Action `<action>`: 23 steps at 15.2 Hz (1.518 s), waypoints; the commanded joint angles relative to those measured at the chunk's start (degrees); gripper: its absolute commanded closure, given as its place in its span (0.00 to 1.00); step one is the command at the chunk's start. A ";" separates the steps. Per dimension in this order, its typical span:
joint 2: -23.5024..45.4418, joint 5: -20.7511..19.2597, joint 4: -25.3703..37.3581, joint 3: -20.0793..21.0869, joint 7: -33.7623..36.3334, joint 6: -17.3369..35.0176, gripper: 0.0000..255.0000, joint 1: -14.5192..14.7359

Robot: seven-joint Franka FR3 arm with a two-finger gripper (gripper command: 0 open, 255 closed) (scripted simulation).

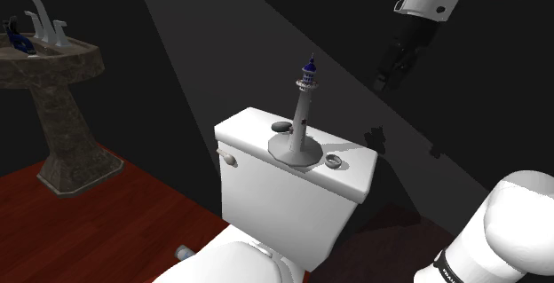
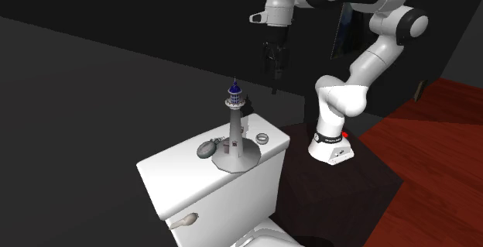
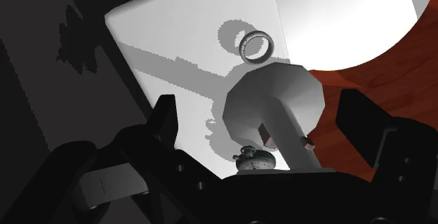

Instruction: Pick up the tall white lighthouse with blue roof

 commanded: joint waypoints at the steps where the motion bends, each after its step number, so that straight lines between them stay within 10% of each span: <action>1: 0.00 0.00 0.00 0.00 0.00 0.00 0.00 0.00; 17: 40.83 -6.85 51.35 13.70 17.34 -15.99 0.00 2.25; 23: 38.53 -6.35 44.51 13.33 17.06 -11.41 0.00 2.22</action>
